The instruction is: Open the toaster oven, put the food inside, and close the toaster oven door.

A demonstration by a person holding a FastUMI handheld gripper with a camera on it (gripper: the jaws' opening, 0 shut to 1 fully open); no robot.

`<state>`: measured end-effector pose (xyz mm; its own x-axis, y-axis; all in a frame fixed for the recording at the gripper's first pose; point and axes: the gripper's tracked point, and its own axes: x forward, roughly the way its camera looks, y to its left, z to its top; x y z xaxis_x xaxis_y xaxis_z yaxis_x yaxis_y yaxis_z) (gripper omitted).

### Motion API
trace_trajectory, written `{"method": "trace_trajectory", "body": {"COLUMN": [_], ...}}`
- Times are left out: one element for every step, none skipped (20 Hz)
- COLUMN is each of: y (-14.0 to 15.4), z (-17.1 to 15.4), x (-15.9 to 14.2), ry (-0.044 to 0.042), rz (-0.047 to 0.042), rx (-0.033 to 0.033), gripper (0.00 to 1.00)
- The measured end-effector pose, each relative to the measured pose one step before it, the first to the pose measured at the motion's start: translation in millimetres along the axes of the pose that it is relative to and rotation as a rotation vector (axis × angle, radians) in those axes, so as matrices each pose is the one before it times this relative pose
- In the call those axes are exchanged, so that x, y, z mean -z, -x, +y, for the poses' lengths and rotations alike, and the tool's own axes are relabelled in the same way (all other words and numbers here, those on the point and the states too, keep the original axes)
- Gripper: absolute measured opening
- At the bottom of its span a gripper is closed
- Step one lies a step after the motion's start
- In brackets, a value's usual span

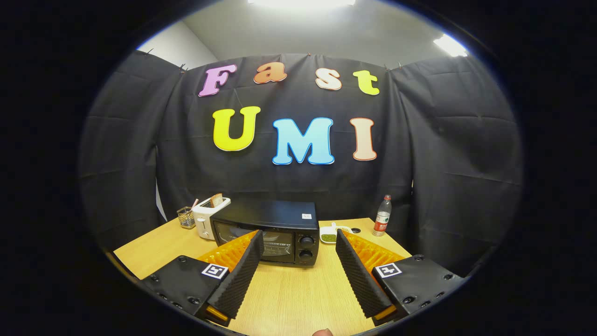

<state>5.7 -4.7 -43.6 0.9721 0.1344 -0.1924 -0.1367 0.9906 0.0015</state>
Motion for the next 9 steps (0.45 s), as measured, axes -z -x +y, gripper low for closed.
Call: {"method": "trace_trajectory", "body": {"y": [1.69, 0.80, 0.83, 0.14, 0.73, -0.09, 1.00, -0.67, 1.86], "z": [0.10, 1.07, -0.41, -1.32, -1.00, -1.06, -1.36, -0.32, -1.03], "x": [-2.13, -0.51, -1.66, -1.06, -0.03, -0.41, -0.10, 0.71, -0.70], "ry": [-0.00716, -0.00679, -0.00538, -0.00311, -0.00425, -0.00556, -0.00560, -0.00367, -0.00015], "rz": [-0.00395, -0.00503, -0.00183, -0.00163, 0.00147, -0.00033, 0.00037, 0.00099, -0.00006], "rx": [-0.00306, -0.00368, 0.00070, 0.00044, 0.00252, 0.00354, 0.00188, 0.00257, 0.00031], "gripper": [0.98, 0.98, 0.98, 0.98, 0.98, 0.98, 0.98, 0.98, 0.98]}}
